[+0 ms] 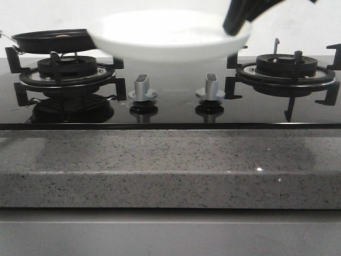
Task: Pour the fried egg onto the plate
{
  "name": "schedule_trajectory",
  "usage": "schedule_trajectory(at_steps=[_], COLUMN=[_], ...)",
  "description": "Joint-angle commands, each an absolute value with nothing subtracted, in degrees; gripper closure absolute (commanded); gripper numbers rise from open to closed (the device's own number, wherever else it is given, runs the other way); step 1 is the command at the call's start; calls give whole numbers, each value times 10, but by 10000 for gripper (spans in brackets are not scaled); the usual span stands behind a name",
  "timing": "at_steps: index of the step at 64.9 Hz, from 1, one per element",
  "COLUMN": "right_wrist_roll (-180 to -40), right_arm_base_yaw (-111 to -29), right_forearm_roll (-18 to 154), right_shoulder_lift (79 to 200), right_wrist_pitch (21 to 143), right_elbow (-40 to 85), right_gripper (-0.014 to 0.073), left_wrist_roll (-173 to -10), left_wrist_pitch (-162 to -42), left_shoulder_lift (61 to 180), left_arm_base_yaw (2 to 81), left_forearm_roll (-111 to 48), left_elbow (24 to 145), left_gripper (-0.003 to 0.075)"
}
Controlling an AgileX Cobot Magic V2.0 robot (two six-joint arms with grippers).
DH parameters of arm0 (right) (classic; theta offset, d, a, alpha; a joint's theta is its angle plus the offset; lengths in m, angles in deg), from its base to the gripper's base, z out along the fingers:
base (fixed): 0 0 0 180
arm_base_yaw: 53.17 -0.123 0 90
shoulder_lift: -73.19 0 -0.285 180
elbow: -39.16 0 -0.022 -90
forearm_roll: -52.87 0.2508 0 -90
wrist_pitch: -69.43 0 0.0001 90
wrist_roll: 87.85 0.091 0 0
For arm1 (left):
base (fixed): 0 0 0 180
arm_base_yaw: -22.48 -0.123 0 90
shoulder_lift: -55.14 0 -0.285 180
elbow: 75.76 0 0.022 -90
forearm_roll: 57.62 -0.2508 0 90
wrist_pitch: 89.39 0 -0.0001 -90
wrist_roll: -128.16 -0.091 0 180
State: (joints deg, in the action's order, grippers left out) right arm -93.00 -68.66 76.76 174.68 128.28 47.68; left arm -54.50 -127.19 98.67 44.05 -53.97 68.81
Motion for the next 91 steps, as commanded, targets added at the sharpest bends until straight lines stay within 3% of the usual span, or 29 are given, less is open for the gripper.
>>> schedule_trajectory(at_steps=[1,21,91], right_wrist_roll=[-938,-938,-938], right_arm_base_yaw=[-690,-690,-690], right_forearm_roll=[785,786,786], right_shoulder_lift=[1715,1719,1719], right_wrist_pitch=[1225,1158,1158], right_elbow=[449,408,408], right_gripper=[662,662,662], left_wrist_roll=[-547,-547,-547], left_wrist_pitch=[-1225,-1225,-1183], left_shoulder_lift=[991,991,991], left_arm_base_yaw=[445,445,445], left_forearm_roll=[-536,-536,-491], left_elbow=[709,709,709], left_gripper=[227,227,227])
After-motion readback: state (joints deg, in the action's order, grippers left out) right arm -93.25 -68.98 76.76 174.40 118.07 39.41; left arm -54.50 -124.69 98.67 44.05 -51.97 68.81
